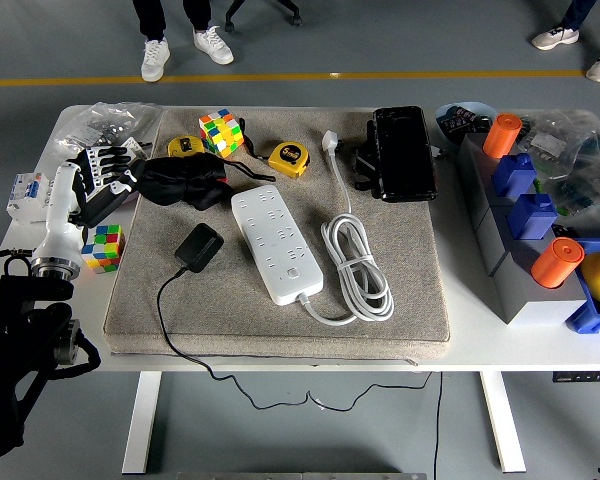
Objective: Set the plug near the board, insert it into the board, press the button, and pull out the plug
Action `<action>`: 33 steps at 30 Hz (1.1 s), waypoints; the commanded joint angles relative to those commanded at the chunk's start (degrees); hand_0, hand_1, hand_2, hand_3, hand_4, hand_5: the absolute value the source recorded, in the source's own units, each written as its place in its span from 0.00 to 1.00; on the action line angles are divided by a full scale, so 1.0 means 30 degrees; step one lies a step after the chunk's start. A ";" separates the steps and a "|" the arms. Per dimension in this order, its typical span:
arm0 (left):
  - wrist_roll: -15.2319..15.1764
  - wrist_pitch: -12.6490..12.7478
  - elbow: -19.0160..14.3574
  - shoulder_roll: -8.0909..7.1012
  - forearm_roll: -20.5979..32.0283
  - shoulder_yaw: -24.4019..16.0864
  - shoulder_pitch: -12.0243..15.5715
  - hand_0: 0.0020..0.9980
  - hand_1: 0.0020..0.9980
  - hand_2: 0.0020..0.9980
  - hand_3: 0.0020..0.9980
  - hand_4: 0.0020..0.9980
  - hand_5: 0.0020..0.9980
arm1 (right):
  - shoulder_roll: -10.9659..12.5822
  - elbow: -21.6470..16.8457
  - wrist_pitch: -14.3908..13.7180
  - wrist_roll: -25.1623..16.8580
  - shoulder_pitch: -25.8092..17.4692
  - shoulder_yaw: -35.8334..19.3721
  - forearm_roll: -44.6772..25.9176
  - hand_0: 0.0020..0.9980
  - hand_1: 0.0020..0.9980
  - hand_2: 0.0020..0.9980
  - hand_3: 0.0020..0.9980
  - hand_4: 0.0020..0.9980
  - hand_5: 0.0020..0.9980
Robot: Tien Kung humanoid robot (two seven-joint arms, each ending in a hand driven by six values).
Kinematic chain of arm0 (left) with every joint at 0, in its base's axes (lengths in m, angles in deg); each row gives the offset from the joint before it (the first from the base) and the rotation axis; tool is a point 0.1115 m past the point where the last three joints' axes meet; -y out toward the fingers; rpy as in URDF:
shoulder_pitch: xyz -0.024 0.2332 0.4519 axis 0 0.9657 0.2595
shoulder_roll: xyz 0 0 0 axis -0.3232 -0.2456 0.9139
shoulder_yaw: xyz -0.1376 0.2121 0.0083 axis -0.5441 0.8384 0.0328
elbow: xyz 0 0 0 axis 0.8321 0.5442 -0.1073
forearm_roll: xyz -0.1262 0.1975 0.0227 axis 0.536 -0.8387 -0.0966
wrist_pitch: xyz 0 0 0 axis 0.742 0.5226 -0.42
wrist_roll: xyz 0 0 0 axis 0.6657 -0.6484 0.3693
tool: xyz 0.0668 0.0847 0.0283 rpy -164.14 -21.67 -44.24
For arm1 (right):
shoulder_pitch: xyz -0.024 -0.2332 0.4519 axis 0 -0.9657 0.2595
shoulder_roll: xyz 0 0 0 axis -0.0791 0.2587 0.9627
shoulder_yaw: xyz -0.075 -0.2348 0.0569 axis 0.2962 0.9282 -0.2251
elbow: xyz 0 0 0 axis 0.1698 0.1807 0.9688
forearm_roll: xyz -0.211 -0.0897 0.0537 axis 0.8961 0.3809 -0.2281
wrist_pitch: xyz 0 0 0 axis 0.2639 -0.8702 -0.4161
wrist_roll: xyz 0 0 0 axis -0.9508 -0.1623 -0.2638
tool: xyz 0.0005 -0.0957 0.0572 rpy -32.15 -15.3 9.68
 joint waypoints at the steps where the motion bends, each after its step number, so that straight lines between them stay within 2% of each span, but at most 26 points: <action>1: -0.0012 0.0041 0.0007 0.0005 -0.0020 -0.0008 0.0001 0.54 0.63 0.62 0.60 0.87 0.44 | 0.0001 -0.0013 0.0001 -0.0003 0.0000 -0.0016 0.0011 0.62 0.67 0.66 0.53 0.85 0.54; 33: -0.0005 -0.0034 -0.0011 -0.0005 0.0035 0.0194 -0.0009 0.54 0.63 0.62 0.60 0.87 0.44 | 0.0020 -0.0305 -0.0068 -0.0029 -0.0216 -0.0515 0.0355 0.62 0.67 0.66 0.53 0.85 0.53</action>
